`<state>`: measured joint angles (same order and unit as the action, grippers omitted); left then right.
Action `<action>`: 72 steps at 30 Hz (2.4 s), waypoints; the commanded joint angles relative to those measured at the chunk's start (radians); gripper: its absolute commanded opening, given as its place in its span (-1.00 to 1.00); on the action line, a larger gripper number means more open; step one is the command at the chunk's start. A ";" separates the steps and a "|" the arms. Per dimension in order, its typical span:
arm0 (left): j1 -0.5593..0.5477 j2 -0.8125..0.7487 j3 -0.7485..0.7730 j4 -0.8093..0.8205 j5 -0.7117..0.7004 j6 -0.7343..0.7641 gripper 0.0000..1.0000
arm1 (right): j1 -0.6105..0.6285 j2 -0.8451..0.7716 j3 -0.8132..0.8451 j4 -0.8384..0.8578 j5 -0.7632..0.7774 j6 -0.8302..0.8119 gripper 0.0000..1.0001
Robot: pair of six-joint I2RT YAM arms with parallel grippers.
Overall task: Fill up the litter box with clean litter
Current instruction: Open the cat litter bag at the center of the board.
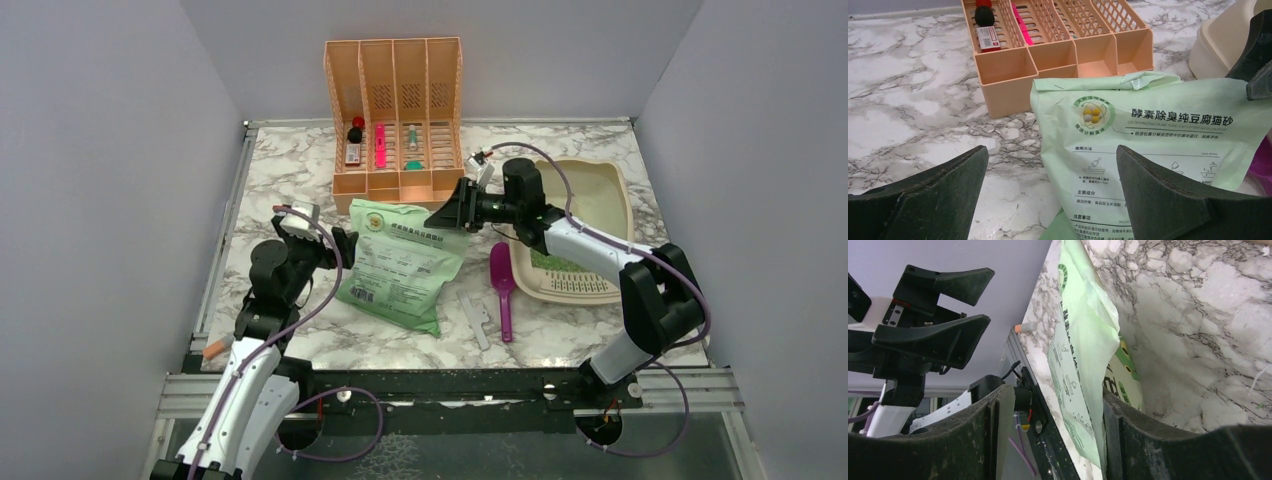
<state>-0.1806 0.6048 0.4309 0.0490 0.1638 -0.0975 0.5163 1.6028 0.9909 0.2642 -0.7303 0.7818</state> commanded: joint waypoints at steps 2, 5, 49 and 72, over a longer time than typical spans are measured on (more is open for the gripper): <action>0.002 0.022 0.067 -0.025 0.015 -0.064 0.98 | 0.005 0.028 0.089 -0.140 -0.073 -0.169 0.12; 0.002 0.099 0.126 -0.104 0.031 -0.115 0.97 | 0.009 0.056 0.136 -0.213 -0.102 -0.239 -0.21; -0.036 1.139 1.097 -1.105 0.824 1.331 0.96 | 0.118 -0.090 -0.035 -0.036 -0.041 -0.901 -0.99; -0.122 1.142 1.139 -1.217 0.650 1.268 -1.00 | 0.119 -0.181 -0.092 0.014 0.033 -0.848 -0.98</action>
<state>-0.2749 1.8210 1.5795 -1.1355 0.8658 1.2114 0.6338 1.4967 0.9195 0.2192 -0.6952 -0.1047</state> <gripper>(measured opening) 0.037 0.016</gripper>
